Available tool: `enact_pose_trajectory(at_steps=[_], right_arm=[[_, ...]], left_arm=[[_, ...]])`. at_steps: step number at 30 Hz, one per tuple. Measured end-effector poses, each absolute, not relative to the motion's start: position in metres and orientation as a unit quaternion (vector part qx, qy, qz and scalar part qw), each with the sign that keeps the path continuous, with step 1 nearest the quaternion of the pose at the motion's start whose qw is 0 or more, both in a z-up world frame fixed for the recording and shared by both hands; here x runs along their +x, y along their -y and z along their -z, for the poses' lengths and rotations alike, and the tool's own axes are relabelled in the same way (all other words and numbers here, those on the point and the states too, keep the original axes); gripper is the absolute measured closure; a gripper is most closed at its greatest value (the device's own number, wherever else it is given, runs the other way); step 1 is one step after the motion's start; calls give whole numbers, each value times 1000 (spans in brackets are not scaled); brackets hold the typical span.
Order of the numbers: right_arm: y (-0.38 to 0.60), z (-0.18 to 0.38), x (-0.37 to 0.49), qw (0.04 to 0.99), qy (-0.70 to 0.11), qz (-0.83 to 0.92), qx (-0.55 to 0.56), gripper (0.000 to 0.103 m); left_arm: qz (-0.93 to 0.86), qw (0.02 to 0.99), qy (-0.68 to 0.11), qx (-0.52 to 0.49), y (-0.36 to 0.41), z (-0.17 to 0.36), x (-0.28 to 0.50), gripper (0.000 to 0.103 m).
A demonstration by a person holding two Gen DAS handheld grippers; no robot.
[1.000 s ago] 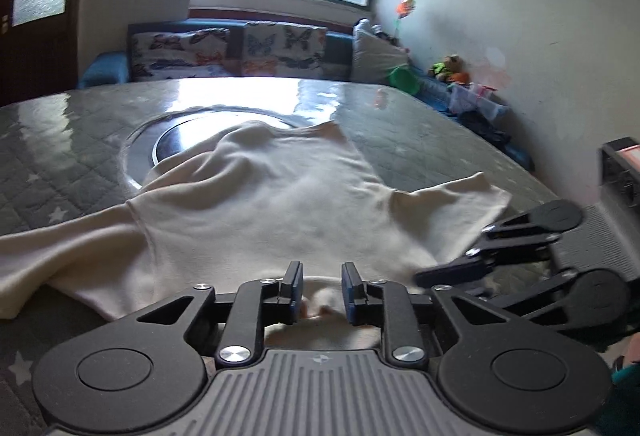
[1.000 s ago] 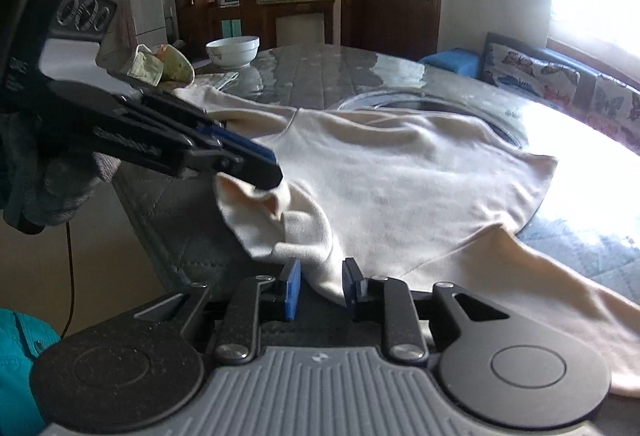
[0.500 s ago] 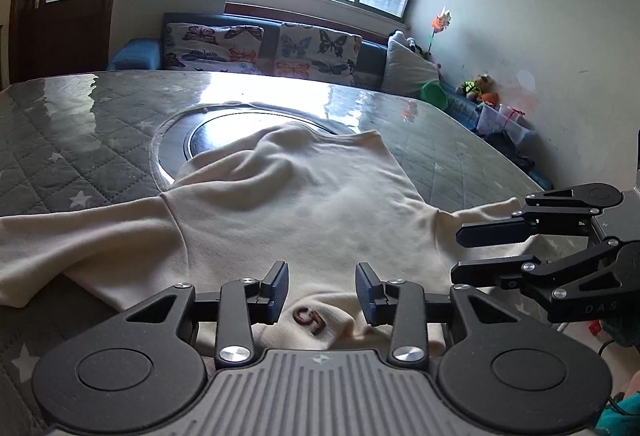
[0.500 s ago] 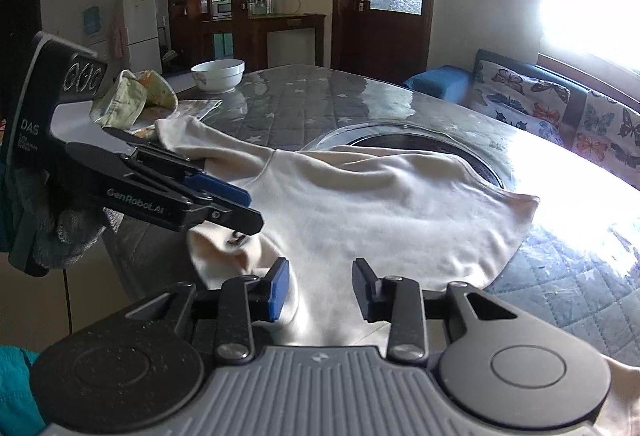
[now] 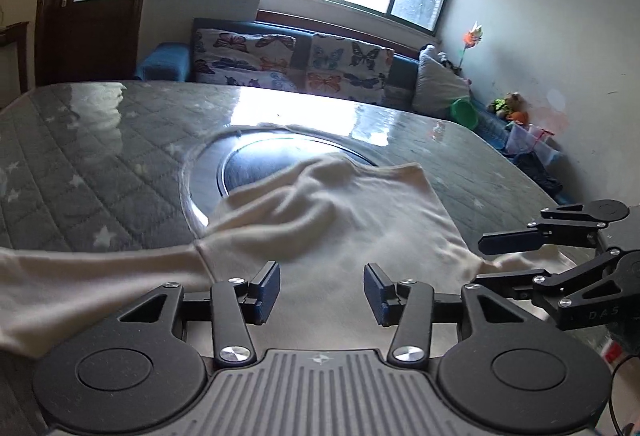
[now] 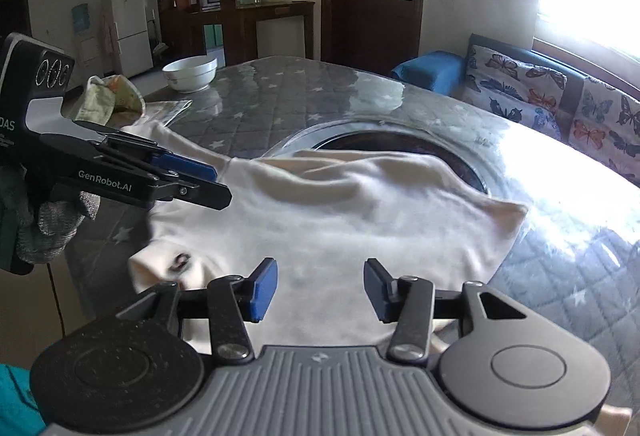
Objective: Fold clothes
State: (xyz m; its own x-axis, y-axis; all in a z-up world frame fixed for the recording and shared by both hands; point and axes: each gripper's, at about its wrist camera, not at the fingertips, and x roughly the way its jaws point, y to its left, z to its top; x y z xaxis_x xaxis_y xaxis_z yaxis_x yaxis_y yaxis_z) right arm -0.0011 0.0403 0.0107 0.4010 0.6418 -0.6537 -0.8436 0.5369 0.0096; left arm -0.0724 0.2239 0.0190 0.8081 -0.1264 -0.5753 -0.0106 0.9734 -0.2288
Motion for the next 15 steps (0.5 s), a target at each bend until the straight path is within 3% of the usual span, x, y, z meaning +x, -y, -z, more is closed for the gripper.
enact_pose_trajectory(at_steps=[15], right_arm=[[-49,2,83,833,-330,-423,-133,51]], left_arm=[[-44,930,-357,-72,-261,-11,38,54]])
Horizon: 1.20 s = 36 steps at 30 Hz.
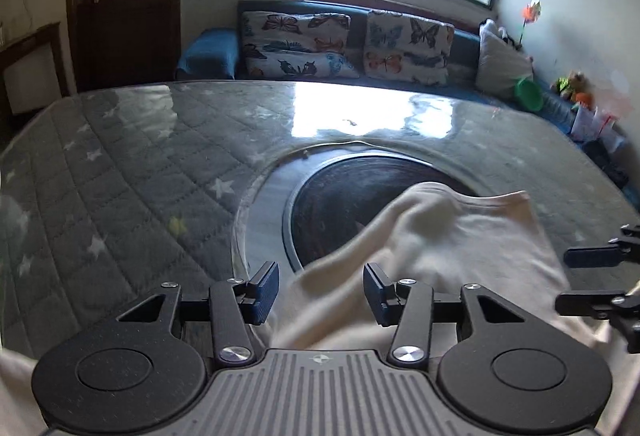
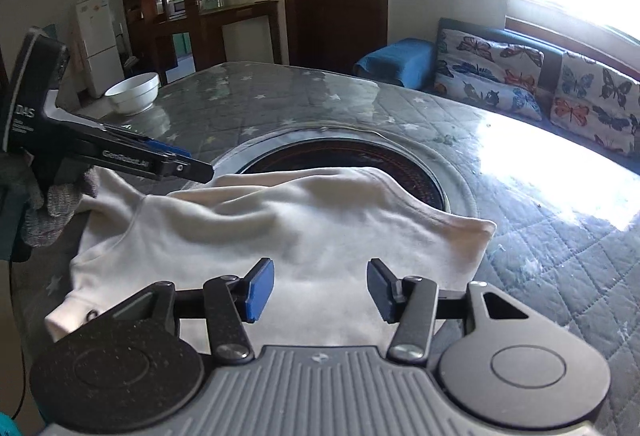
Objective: Fold clothes
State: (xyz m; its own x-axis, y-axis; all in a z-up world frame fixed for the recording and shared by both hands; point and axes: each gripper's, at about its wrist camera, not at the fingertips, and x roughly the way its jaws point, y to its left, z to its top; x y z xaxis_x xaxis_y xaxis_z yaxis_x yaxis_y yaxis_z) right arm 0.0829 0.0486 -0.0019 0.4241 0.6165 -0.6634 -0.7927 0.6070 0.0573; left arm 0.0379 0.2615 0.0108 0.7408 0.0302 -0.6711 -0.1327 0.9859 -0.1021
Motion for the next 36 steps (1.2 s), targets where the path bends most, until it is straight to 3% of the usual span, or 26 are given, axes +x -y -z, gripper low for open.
enact_pose_trajectory(at_steps=[10,17,30,36], right_arm=[[-56,20,117,831,-349,-413,-128,50],[-60,33,131,829,-364,-405,-129,50],[-56,37,134,836,-369,-388,-122,50],[-51,29,137,848,-360,-372,-113,50]], left_arm=[[-14,918,-393,-54,-264,14,80,62],[10,922,-386,-32,-257,15,79,95],[77,954,-290,-4,-209,-23,33,98],[139,938,-314,47,-173,-1,17,97]])
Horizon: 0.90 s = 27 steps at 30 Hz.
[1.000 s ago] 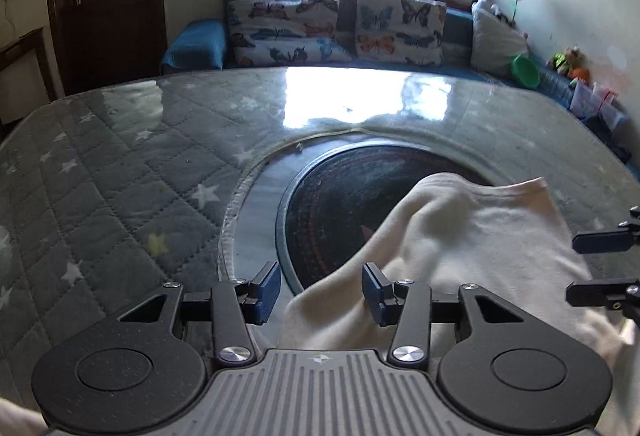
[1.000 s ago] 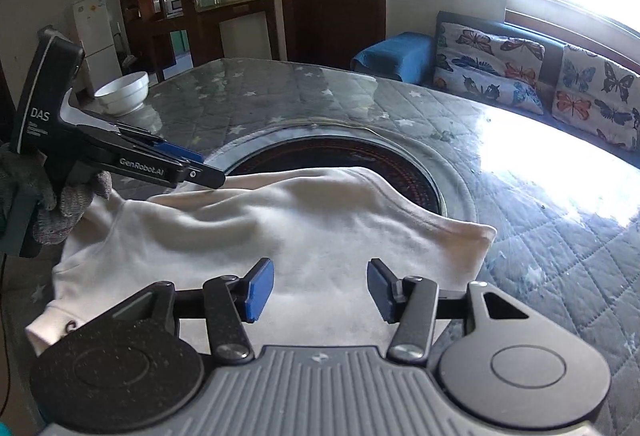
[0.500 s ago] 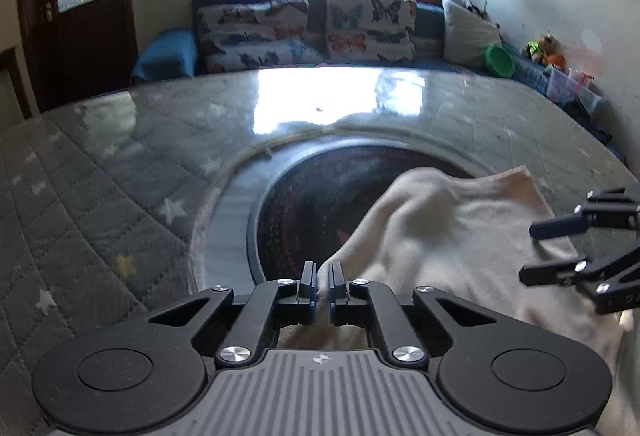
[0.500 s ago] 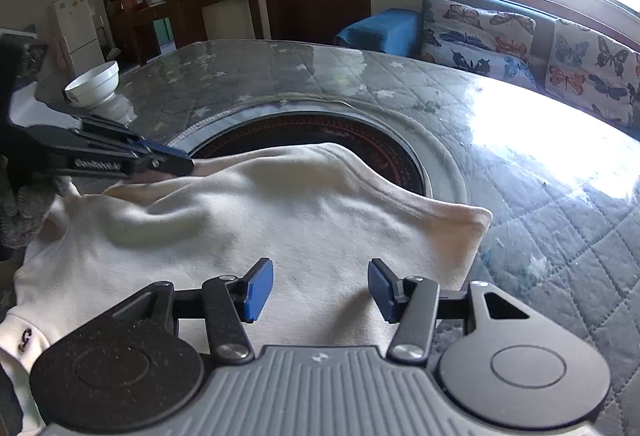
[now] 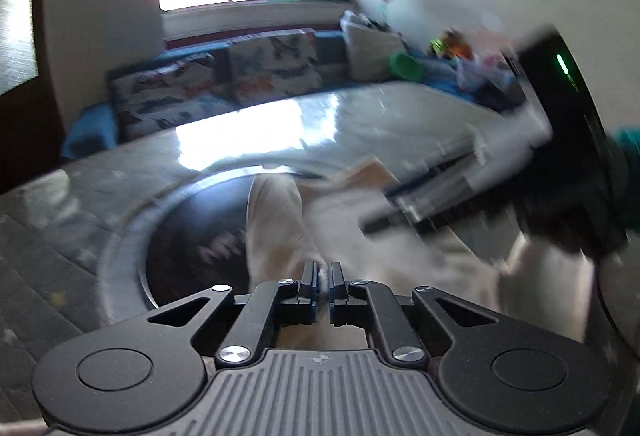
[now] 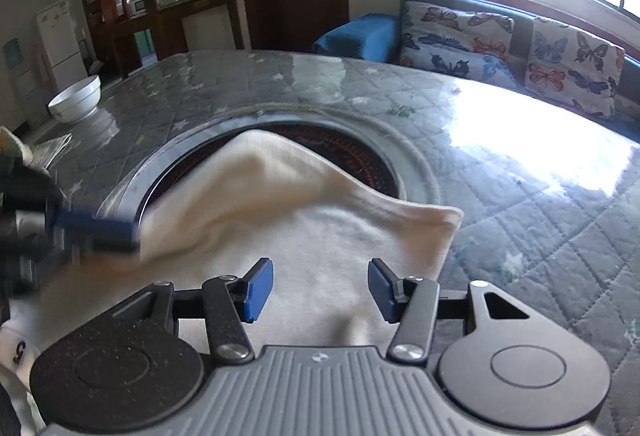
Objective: Fold clothes
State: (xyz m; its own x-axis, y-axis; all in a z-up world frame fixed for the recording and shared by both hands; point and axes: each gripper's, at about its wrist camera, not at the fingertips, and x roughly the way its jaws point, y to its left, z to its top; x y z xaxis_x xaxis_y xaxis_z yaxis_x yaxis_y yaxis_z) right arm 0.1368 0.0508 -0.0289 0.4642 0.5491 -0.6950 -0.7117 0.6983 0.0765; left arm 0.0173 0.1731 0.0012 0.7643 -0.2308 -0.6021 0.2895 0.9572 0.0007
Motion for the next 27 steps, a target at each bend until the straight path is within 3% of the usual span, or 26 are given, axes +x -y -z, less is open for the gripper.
enact_pose_trajectory(at_steps=[4,12,15,16,17,21,23,25,27], right_arm=[[-47,22,142,857,-352,-362,-100,50],[-44,25,147,858,-357,-357,-93,49],[-44,27,146,859,-359,-355,-92,49],[-43,28,146,859,-359,-354,-92,49],[-43,28,146,859,-358,-354,-92,49],[-40,28,148,860,-358,-350,-94,49],[-39,28,149,861,-360,-347,-95,49],[-38,29,151,861,-362,-344,-94,49],[-38,30,152,862,-362,-342,-95,49]], left_arm=[[160,924,-342,52,-166,11,16,97],[127,943,-305,27,-182,-14,20,89],[81,941,-329,8,-191,-13,40,70],[72,938,-340,-1,-194,-10,47,57],[64,934,-351,-10,-197,-7,54,51],[72,926,-369,-21,-199,1,68,53],[77,928,-366,-10,-196,3,71,80],[79,930,-358,-5,-196,2,71,93],[73,936,-345,7,-199,-1,71,95]])
